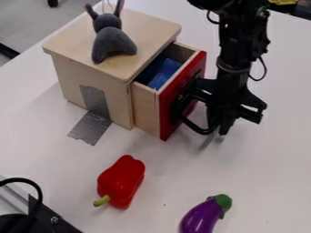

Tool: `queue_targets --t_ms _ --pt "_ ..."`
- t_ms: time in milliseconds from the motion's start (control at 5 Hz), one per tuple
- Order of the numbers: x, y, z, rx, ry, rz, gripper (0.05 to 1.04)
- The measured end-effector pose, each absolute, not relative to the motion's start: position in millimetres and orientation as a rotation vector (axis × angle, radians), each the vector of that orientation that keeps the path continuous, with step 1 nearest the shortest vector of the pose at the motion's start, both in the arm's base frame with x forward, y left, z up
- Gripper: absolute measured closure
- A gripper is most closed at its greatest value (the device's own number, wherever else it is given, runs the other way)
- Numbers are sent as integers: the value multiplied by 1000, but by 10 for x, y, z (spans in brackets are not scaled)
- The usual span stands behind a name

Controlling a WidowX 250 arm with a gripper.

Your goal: Open the drawer

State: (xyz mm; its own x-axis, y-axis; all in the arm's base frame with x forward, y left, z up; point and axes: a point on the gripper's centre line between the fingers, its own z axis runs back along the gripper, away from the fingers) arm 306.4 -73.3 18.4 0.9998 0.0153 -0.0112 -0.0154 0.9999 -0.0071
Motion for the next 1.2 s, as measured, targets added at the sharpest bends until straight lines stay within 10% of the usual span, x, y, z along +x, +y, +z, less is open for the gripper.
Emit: queue_targets --t_ms 1200 --pt "3083 -962 209 -19 6 15 961"
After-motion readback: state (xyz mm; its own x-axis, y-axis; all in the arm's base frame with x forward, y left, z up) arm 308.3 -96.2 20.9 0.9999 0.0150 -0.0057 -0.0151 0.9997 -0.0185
